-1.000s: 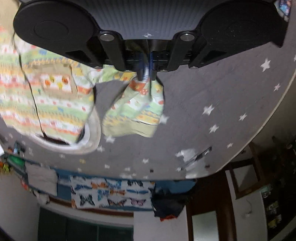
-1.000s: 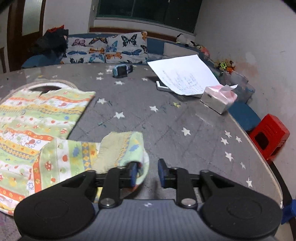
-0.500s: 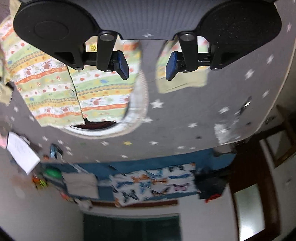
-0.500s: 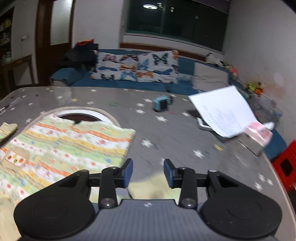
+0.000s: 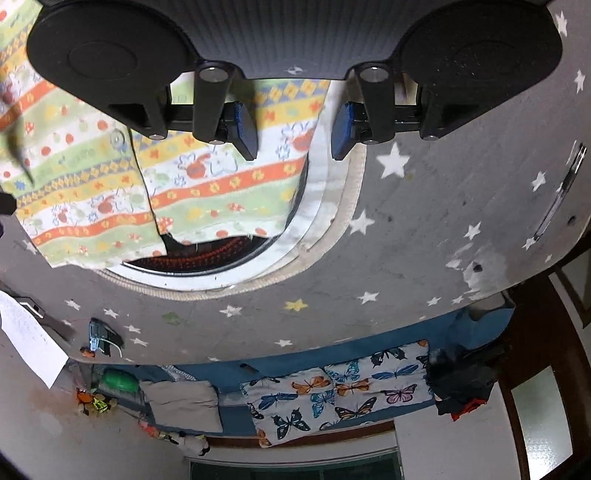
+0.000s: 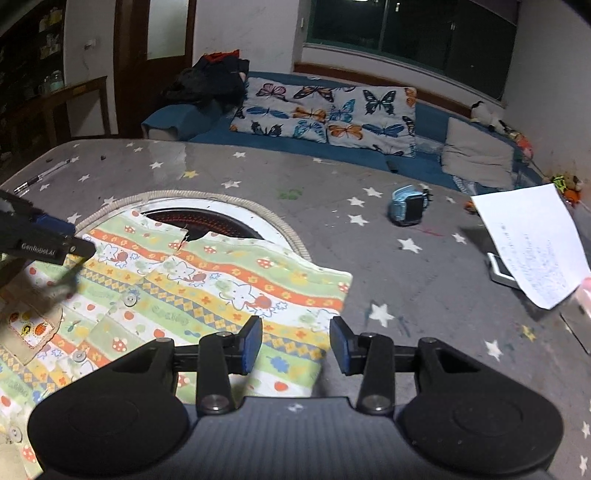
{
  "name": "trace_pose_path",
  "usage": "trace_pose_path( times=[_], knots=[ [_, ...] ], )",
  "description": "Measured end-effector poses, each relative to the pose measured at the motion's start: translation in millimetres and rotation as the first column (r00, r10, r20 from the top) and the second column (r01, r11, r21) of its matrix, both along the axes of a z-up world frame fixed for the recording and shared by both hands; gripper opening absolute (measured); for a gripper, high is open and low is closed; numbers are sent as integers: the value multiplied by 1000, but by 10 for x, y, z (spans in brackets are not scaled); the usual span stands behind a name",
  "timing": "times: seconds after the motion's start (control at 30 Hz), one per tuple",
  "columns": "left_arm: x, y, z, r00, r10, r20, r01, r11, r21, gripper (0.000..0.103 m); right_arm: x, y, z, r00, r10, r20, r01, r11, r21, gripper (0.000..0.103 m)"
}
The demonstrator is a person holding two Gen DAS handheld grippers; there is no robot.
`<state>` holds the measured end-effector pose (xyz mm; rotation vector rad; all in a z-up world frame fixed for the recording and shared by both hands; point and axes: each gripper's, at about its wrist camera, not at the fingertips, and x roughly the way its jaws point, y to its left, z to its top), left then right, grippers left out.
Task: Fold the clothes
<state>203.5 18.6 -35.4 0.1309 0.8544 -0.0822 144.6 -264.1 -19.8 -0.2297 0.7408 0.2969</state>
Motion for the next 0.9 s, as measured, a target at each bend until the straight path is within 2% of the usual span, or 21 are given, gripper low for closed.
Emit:
trace_pose_path(
  times=[0.03,0.07,0.13,0.27,0.33,0.4,0.47,0.5,0.57,0.6,0.67,0.7,0.77,0.8,0.83,0.9],
  knots=[
    [15,3,3,1000,-9,-1,9,1000,-12,26,18,7,-13,1000,6,-2,-6,1000,2,41],
    [25,9,3,1000,-18,-5,18,999,-28,14,29,13,-27,1000,9,-4,-9,1000,2,41],
    [11,15,25,1000,-28,1,28,998,-60,4,51,25,-56,1000,13,-7,-13,1000,1,41],
    [-193,-61,180,995,-80,59,88,985,-147,3,75,-13,-94,1000,-2,-13,2,1000,14,41],
    [-374,-181,268,982,-159,100,174,971,-166,3,76,-45,-98,1000,-9,-13,10,1000,21,41],
    [-530,-330,250,961,-259,94,272,946,-174,4,73,-81,-99,1000,-20,-13,20,999,27,42],
    [-684,-472,227,931,-355,89,365,913,-179,4,78,-102,-109,999,-30,-16,31,999,30,42],
    [-749,-511,208,917,-389,91,400,900,-173,9,80,-113,-115,999,-35,-18,36,999,32,42],
    [-844,-531,202,902,-416,113,429,891,-150,9,63,-124,-121,999,-37,-19,37,999,33,44],
    [-866,-527,219,905,-406,129,421,898,-125,9,55,-129,-124,999,-37,-20,38,999,33,47],
    [-886,-515,249,911,-385,150,400,912,-87,14,47,-135,-127,999,-38,-19,39,999,32,49],
    [-876,-504,262,913,-377,154,392,917,-79,20,48,-136,-126,999,-39,-18,39,999,31,49],
    [-848,-513,266,916,-370,153,380,924,-39,36,48,-137,-126,999,-39,-15,39,999,28,49],
    [-831,-534,258,918,-367,150,373,928,-12,50,49,-137,-127,999,-40,-15,41,999,29,49],
    [-812,-574,238,921,-361,148,363,932,14,55,50,-137,-130,999,-40,-15,41,999,29,49],
    [-741,-639,170,926,-359,114,358,933,30,55,57,-129,-140,999,-40,-20,41,999,33,49]
  ],
)
